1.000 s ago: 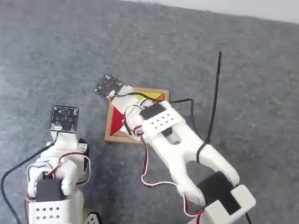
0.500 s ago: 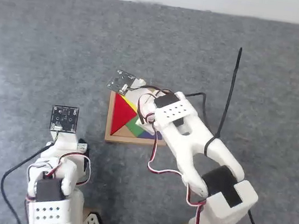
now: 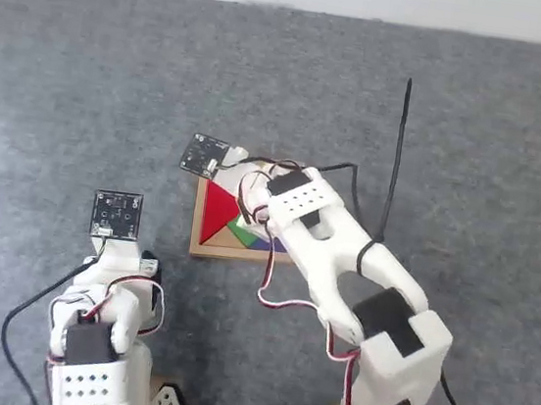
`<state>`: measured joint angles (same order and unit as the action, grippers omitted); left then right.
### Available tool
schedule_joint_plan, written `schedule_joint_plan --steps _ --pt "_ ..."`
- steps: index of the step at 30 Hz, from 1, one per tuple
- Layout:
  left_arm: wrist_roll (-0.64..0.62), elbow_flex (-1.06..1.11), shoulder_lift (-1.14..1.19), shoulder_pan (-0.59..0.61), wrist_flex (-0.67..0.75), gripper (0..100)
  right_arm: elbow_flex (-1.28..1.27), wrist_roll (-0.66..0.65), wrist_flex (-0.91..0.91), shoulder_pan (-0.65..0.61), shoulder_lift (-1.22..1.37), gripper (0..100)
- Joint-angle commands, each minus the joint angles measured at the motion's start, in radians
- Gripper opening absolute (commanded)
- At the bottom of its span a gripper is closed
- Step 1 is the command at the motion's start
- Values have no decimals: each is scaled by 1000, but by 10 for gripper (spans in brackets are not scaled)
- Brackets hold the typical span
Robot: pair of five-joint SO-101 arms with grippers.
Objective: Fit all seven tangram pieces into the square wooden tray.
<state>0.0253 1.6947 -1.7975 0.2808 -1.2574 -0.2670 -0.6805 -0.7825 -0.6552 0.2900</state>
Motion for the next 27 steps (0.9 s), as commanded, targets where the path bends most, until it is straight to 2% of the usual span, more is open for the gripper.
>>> schedule_joint_plan --steps 1,9,16,21,27 --pt "0 -12 -18 -3 -3 81 57 -12 5 -4 4 8" --pt "0 -12 -18 -3 -3 81 61 -5 -24 -21 -96 8" --pt "0 -12 -18 -3 -3 81 61 135 -120 31 -285 8" --pt "0 -12 -18 -3 -3 81 46 141 -150 96 -274 8" --pt "0 -12 -18 -3 -3 81 -3 141 -151 111 -228 8"
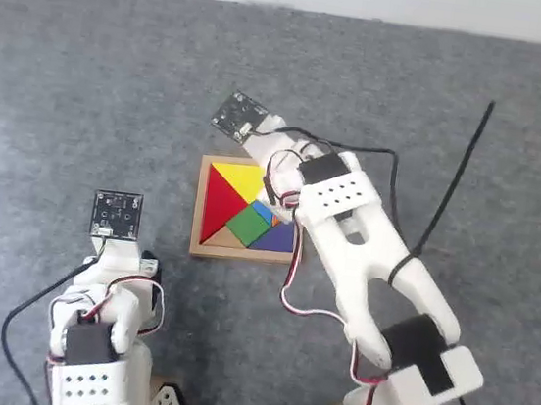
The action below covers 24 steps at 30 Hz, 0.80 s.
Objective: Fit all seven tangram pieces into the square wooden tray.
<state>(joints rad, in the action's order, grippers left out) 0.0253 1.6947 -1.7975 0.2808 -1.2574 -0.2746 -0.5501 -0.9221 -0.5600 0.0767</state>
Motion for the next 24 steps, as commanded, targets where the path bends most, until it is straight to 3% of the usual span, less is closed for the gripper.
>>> schedule_joint_plan --steps 1,10,14,24 --pt "0 -12 -18 -3 -3 81 0 11 -24 16 -25 8" --pt "0 -12 -18 -3 -3 81 -100 84 -294 45 -375 8" --pt "0 -12 -18 -3 -3 81 -281 144 -294 165 -650 9" --pt "0 -12 -18 -3 -3 81 -850 153 -199 529 -1202 9"
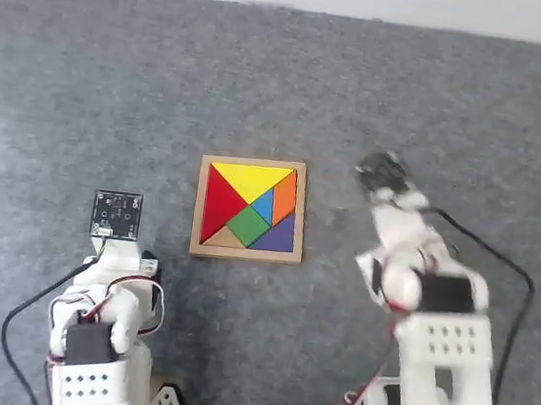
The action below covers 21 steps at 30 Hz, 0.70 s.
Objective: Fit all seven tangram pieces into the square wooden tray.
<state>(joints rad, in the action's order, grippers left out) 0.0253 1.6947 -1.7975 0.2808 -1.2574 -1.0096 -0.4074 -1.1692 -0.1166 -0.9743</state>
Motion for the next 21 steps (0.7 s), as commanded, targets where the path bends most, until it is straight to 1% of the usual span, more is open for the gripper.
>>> schedule_joint_plan --steps 1,3,12,17,21 --pt "0 -12 -18 -3 -3 81 -167 12 59 104 -199 9" --pt "0 -12 -18 -3 -3 81 -258 11 70 127 -306 9" --pt "0 -12 -18 -3 -3 81 -671 11 68 134 -863 8" --pt "0 -12 -18 -3 -3 81 -677 11 -30 148 -777 9" --pt "0 -12 -18 -3 -3 81 -678 6 -90 145 -783 9"
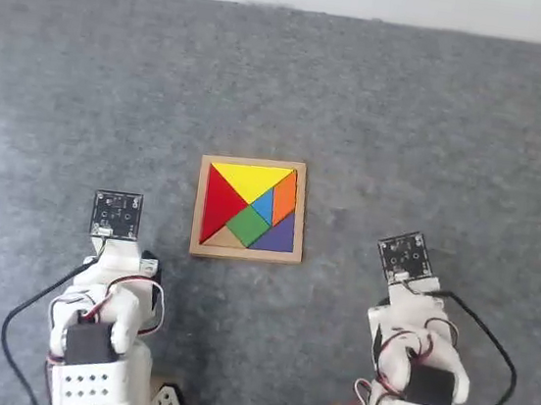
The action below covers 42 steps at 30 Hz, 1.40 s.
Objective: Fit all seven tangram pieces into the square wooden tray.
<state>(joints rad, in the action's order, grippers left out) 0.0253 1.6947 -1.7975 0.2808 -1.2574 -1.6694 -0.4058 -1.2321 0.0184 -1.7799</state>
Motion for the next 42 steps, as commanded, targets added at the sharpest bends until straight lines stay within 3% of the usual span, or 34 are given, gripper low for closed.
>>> schedule_joint_plan --steps 1,42 --pt "0 -12 -18 -3 -3 81 -18 5 -31 13 16 9" --pt "0 -12 -18 -3 -3 81 -17 5 -71 12 -15 8"
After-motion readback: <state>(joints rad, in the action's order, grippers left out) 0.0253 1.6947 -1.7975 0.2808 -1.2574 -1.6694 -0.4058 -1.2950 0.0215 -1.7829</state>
